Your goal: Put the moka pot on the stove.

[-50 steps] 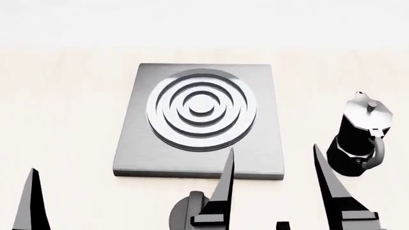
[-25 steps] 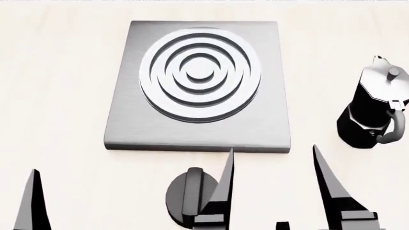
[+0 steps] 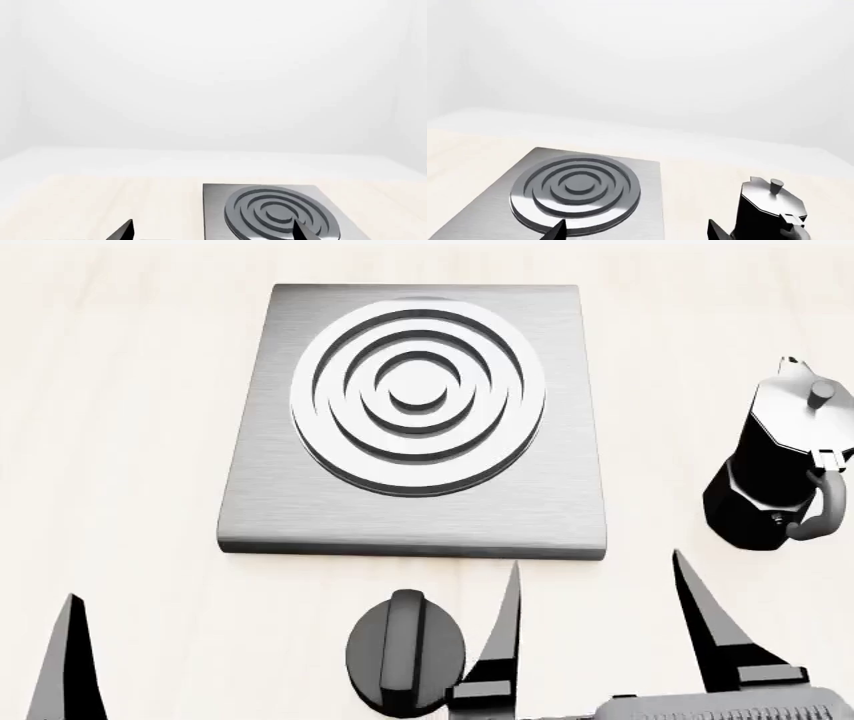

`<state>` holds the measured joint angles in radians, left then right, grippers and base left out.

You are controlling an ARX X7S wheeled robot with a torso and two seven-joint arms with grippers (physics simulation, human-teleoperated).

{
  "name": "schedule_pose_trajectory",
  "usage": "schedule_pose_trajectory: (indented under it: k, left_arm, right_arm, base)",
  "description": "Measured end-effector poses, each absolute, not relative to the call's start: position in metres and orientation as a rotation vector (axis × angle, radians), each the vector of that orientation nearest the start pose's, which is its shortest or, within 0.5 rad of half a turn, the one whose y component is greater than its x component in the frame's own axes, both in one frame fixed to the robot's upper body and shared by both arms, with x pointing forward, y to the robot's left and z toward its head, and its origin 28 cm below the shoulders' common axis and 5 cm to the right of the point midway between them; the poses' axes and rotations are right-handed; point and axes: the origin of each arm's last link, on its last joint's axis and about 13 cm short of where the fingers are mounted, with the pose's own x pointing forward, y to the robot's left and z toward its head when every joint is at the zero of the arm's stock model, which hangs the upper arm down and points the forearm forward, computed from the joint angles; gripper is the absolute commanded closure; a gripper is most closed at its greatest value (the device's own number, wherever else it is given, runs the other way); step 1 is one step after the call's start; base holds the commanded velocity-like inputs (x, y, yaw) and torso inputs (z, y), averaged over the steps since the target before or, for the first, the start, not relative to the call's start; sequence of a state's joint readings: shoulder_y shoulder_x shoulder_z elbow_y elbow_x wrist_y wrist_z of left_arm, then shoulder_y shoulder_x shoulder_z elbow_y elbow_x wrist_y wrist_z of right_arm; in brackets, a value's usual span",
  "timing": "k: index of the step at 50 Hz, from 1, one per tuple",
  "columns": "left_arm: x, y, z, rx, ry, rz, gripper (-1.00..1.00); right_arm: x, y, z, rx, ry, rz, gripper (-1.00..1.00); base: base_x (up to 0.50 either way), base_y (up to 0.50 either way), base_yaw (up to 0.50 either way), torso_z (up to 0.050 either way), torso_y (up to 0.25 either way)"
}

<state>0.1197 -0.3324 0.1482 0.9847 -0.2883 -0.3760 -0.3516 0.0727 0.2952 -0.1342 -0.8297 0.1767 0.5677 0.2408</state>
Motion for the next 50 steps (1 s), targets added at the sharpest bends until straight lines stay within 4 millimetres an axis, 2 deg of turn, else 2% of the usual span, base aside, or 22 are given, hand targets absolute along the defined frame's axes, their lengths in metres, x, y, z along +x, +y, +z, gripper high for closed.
schedule_pose_trajectory:
  k: [11,30,38,50]
  left_arm:
    - [0.142,0.204,0.157,-0.064,-0.394,-0.073,-1.00]
    - [0.145,0.203,0.153,-0.072,-0.376,-0.081,-1.00]
    - [0.145,0.203,0.152,-0.075,-0.372,-0.079,-1.00]
    - [0.147,0.205,0.151,-0.077,-0.367,-0.066,-1.00]
  right_arm:
    - [0.188,-0.134,0.156,-0.075,-0.233,0.072,-1.00]
    - [0.183,-0.188,0.170,-0.053,-0.072,0.072,-1.00]
    - [0.189,-0.202,0.173,-0.063,-0.025,0.058,-1.00]
    - [0.210,-0.214,0.176,-0.075,0.028,0.012,-1.00]
  base:
    - [0.00,0.00,0.00,0.000,0.000]
    - [0.00,0.00,0.00,0.000,0.000]
    - [0.00,0.00,0.00,0.000,0.000]
    - [0.00,0.00,0.00,0.000,0.000]
